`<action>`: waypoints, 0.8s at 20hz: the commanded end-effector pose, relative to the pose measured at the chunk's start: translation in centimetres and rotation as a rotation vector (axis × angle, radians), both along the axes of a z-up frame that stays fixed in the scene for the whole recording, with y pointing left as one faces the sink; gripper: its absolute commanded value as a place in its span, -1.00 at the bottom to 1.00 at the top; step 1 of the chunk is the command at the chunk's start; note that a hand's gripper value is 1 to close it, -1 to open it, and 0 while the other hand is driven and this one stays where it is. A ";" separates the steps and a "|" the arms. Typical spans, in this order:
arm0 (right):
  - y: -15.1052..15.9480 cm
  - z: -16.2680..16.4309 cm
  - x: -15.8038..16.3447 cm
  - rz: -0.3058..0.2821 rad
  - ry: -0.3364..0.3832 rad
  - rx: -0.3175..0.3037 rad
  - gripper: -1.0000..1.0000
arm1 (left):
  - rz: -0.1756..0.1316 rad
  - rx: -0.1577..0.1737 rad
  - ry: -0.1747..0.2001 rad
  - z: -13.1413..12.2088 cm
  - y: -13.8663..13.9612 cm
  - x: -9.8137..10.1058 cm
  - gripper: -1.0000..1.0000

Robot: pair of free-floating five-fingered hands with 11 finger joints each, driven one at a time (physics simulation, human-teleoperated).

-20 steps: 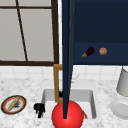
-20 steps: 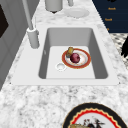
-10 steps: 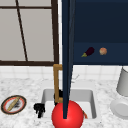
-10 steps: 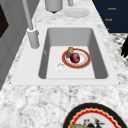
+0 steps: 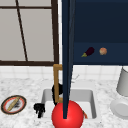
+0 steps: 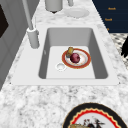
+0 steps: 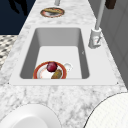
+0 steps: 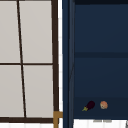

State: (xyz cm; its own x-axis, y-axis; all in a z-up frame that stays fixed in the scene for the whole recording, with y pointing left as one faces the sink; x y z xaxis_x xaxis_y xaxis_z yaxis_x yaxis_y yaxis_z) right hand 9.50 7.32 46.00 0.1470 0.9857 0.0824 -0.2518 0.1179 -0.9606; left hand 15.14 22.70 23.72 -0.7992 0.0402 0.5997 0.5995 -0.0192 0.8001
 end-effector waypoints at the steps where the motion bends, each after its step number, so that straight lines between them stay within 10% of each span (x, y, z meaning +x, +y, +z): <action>1: -0.1 2.3 -1.8 -0.002 -0.002 0.046 -1.00 | 0.000 0.000 0.000 0.0 0.0 0.0 0.00; 12: -1.0 5.7 -4.5 0.002 -0.065 0.006 -1.00 | 0.000 0.000 0.000 0.0 0.0 0.0 0.00; 16: -4.0 7.1 -5.8 0.005 -0.147 0.098 -1.00 | 0.000 0.000 0.000 0.0 0.0 0.0 0.00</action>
State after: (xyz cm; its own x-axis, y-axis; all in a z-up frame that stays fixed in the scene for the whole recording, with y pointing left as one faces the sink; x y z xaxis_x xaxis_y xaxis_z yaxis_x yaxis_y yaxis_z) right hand 4.42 4.87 52.42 0.1200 0.9819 0.1464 -0.1669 0.1654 -0.9720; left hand 15.14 22.70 23.72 -0.7992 0.0402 0.5997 0.5995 -0.0192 0.8001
